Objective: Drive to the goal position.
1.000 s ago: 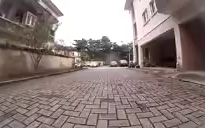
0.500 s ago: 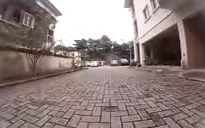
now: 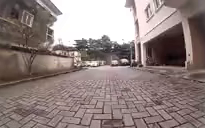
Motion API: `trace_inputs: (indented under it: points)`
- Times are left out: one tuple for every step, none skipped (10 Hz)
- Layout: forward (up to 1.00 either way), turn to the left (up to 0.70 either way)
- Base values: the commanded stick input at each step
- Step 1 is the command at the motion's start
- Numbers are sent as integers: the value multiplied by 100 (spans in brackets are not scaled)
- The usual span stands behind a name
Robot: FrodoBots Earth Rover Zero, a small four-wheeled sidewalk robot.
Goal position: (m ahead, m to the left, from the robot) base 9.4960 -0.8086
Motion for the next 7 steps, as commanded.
trace_inputs:
  points:
    - [70,0]
    - [70,0]
    - [70,0]
    - [70,0]
    - [70,0]
    - [70,0]
    - [70,0]
